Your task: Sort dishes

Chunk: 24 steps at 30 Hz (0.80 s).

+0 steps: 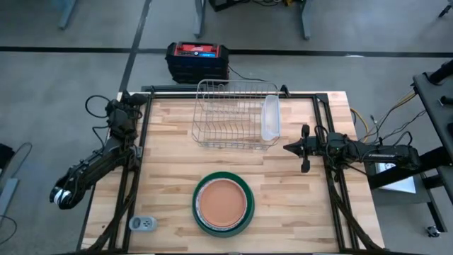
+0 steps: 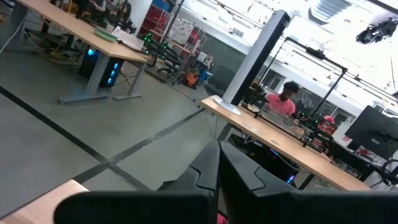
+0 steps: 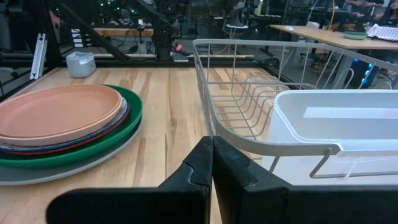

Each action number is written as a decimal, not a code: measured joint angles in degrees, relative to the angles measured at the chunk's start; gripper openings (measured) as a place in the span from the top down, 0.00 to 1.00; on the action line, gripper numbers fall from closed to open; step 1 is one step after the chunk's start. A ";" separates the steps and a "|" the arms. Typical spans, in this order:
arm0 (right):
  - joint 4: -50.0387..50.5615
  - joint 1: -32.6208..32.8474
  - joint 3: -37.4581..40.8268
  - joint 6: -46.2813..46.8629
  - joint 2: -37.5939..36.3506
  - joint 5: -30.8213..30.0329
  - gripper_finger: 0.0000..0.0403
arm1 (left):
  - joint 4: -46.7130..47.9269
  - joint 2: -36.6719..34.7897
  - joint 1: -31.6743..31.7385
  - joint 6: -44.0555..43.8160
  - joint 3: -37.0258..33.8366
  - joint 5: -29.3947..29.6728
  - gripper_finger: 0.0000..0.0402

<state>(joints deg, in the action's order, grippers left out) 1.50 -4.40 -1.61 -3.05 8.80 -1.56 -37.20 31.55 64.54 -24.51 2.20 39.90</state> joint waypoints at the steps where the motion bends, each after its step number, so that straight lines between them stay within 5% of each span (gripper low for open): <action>1: 0.00 0.00 0.00 0.00 0.01 0.00 1.00 | 0.00 -0.01 0.01 0.00 0.00 0.01 1.00; 19: -0.12 0.00 -0.01 2.95 -0.01 0.00 1.00 | -0.84 -2.47 -0.08 0.84 0.00 -0.28 1.00; 24: -4.03 -0.09 -0.02 4.38 0.01 -0.04 1.00 | -0.22 -6.52 -2.55 8.55 1.59 -13.15 1.00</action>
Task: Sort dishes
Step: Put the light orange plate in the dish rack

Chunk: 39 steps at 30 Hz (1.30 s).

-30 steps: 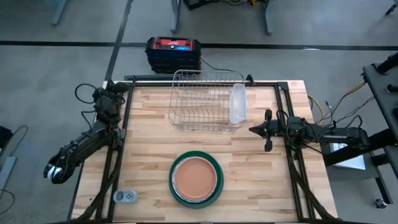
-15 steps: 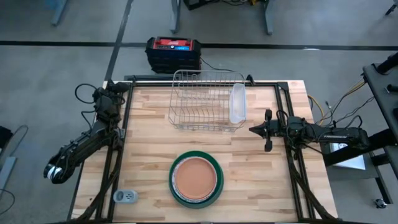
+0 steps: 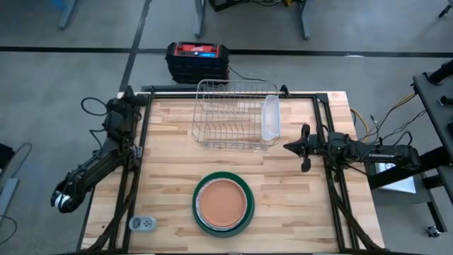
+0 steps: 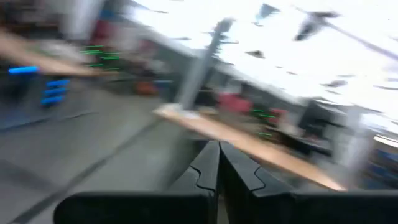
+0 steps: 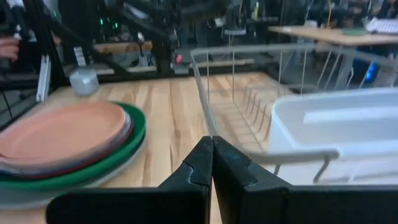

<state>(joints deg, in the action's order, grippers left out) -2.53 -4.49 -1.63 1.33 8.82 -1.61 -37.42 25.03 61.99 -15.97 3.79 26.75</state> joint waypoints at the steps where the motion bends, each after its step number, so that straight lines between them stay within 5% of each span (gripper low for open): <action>1: -1.73 0.00 0.00 -0.08 -0.01 0.01 1.00 | -0.03 -0.74 -0.60 0.92 0.45 -4.71 1.00; 7: -11.01 0.00 -0.02 -1.25 -0.02 0.61 1.00 | -0.47 -2.27 -4.58 6.01 7.25 -40.68 1.00; 11: -15.63 0.00 -0.02 -2.88 -0.02 1.56 1.00 | -0.30 -0.46 -12.63 6.12 14.80 -48.60 1.00; 15: -19.40 -0.04 -0.02 -5.48 -0.11 1.57 1.00 | 4.81 3.76 -24.38 13.36 24.40 -46.23 1.00; 24: -21.71 -0.04 -0.02 -3.88 0.19 1.53 1.00 | 23.20 13.89 -45.57 31.79 38.69 -26.92 1.00; 30: -21.57 -0.04 -4.44 -1.61 4.68 1.49 1.00 | 23.92 18.37 -51.86 31.46 36.65 -22.85 1.00; 39: -17.13 0.32 -17.62 -1.31 24.09 1.48 1.00 | 19.67 21.24 -53.72 24.81 30.99 -19.76 1.00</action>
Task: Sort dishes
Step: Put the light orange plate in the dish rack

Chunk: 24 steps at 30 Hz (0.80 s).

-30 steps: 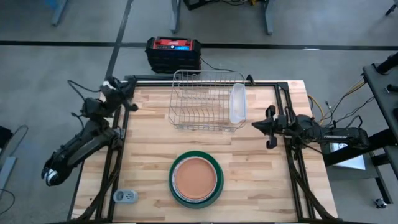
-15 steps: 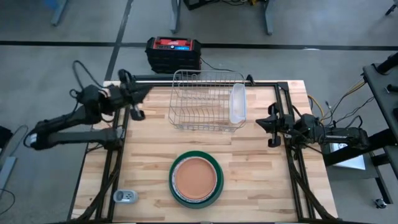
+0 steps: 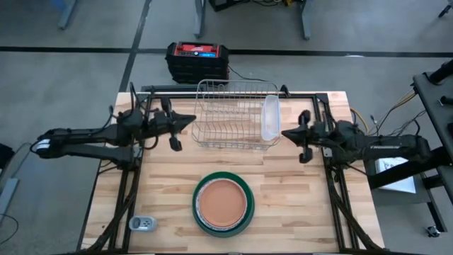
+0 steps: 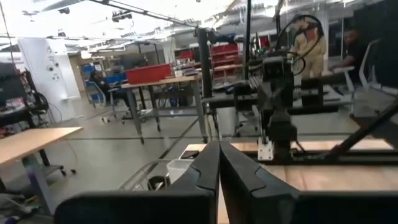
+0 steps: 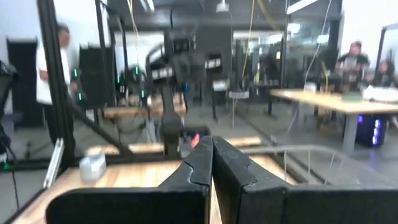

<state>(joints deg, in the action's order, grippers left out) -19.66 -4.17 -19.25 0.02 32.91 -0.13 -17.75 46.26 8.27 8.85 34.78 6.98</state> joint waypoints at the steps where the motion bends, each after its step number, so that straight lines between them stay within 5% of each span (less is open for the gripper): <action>1: 0.92 0.22 -1.54 0.21 2.32 -0.01 1.00 | 0.24 0.28 0.00 -0.47 0.17 0.00 1.00; 9: 3.33 5.09 -11.06 0.93 17.63 -0.61 1.00 | 5.85 1.64 0.02 -8.12 5.08 0.01 1.00; 17: 3.23 14.67 -15.37 1.92 26.82 -12.59 1.00 | 27.13 3.18 0.02 -19.24 12.52 -1.39 1.00; 24: 3.31 22.21 -17.61 6.01 31.70 -25.55 1.00 | 32.91 4.60 -1.78 -13.06 11.28 -21.69 1.00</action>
<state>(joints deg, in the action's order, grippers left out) -16.35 18.03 -36.86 6.03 64.61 -25.68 15.16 50.86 6.49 -4.22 46.06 -14.70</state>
